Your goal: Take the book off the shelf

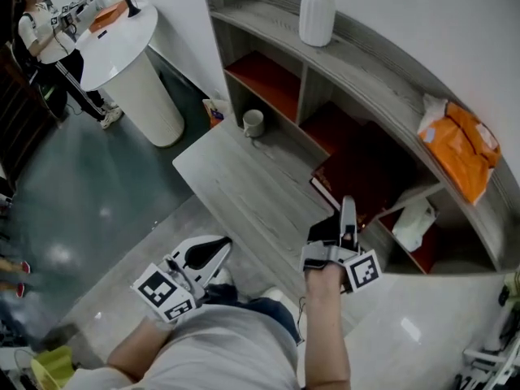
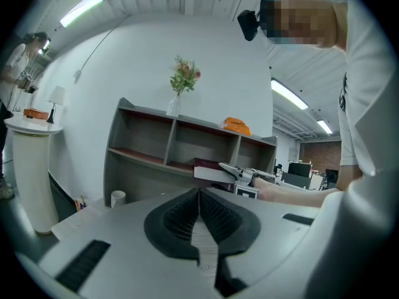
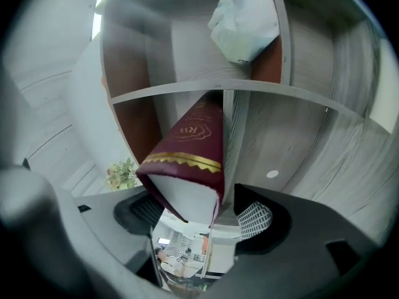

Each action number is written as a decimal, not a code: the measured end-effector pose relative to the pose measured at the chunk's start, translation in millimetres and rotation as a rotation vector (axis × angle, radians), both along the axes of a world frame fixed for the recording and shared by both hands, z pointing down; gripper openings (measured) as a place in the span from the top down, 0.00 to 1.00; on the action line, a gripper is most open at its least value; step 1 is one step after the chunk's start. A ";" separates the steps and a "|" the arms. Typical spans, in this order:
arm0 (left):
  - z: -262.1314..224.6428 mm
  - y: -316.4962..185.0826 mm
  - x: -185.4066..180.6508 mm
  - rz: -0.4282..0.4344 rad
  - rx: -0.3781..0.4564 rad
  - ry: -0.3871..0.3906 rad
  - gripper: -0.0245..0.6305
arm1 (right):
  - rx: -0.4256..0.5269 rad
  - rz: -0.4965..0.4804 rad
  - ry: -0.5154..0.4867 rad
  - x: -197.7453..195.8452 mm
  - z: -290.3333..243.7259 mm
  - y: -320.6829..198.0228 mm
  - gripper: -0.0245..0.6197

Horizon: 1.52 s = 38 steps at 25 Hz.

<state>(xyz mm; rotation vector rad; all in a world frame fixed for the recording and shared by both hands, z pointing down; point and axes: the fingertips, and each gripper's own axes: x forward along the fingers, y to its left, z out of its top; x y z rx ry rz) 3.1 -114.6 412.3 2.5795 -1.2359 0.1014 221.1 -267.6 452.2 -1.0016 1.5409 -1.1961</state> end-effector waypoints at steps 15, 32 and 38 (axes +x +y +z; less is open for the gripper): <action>1.9 -7.1 -22.3 -0.023 -0.008 0.038 0.94 | 0.006 0.023 0.007 -7.0 -6.0 -6.1 0.60; 6.5 1.2 -66.9 -0.094 -0.014 0.086 0.94 | 0.066 -0.163 0.053 -108.2 -15.8 33.9 0.61; 6.0 8.3 -91.8 -0.149 -0.010 0.110 0.94 | 0.070 -0.253 0.073 -154.6 -16.1 48.6 0.61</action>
